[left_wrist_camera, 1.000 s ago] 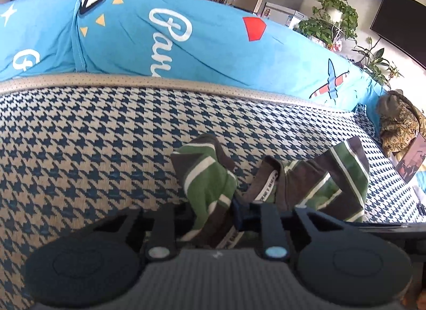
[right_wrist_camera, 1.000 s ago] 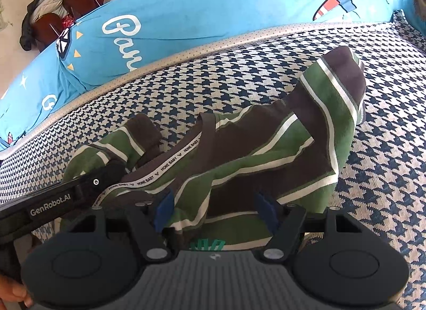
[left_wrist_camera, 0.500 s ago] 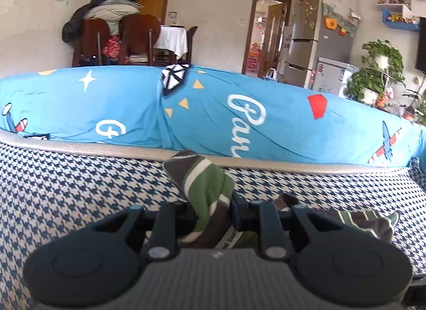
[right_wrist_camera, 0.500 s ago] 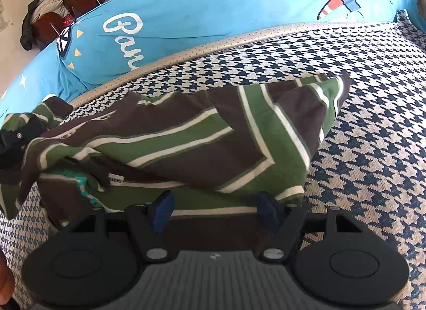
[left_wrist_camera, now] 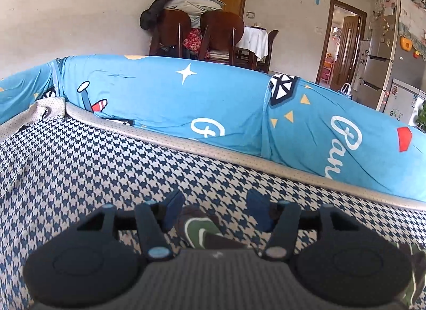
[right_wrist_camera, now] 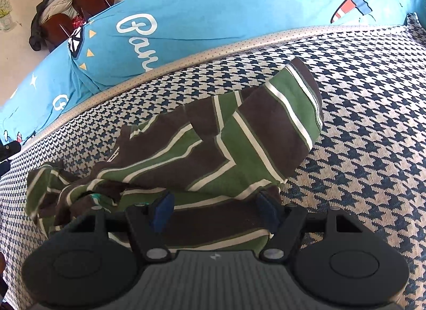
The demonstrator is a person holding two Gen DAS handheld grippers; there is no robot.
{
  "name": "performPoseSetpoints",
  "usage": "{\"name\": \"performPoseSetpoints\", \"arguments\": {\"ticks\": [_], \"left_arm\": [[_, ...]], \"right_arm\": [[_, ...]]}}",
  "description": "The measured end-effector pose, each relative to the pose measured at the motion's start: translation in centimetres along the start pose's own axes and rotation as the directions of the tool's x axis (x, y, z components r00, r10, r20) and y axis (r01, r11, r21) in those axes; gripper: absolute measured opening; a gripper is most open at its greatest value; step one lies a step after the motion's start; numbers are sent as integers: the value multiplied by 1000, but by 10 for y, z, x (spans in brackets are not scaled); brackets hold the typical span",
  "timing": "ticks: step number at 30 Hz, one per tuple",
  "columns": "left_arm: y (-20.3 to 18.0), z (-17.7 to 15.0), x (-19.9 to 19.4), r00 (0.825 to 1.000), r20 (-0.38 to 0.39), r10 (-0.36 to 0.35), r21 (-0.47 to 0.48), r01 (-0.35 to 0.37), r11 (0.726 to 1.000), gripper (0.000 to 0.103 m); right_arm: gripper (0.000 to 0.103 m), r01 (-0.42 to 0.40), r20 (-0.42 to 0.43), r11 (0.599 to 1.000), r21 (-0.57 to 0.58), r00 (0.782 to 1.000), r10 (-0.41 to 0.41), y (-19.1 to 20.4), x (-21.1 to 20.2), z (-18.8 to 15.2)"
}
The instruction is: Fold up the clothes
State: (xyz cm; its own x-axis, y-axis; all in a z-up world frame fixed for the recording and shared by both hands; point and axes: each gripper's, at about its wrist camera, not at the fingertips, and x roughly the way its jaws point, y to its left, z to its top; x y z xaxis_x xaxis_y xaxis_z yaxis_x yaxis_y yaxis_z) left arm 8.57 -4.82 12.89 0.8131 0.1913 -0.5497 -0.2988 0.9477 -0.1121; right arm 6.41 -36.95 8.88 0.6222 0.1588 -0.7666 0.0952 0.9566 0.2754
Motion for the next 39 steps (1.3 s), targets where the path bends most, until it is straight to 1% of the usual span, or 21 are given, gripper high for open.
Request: {"name": "performPoseSetpoints", "arguments": {"ticks": [5,8,12,15,20,23,26,30,35,39], "left_arm": [[4,-7,4,999,-46,-22,20,23,1000,63],[3,-12,6,997,-69,-38,32,40,999,69],[0,-19,5,995,-83,-50,61,55,997,74],[-1,-24,7,993,-106,-55,75,63,995,74],[-1,-30,11,986,-151,-68,85,81,993,77],[1,-34,13,984,-163,-66,92,82,992,82],[2,-37,17,982,-181,-59,90,77,993,83],[5,-38,20,979,-192,-65,78,82,994,83],[11,-41,26,977,-207,-59,54,71,996,85],[13,-39,32,972,-228,-55,37,65,997,85]], "right_arm": [[69,-25,27,1000,-4,999,26,7,-2,1],[69,-39,39,999,-13,998,40,14,-2,2],[69,-48,59,998,-49,997,50,27,0,4],[69,-55,70,996,-68,996,60,36,4,6],[69,-57,57,994,-90,996,62,47,15,12],[69,-54,47,995,-86,997,58,49,21,14],[69,-55,45,994,-91,997,60,52,27,17],[69,-44,54,990,-131,997,51,56,36,21],[69,-57,51,987,-151,997,65,54,46,28],[71,-58,63,980,-189,996,71,56,53,32]]}}
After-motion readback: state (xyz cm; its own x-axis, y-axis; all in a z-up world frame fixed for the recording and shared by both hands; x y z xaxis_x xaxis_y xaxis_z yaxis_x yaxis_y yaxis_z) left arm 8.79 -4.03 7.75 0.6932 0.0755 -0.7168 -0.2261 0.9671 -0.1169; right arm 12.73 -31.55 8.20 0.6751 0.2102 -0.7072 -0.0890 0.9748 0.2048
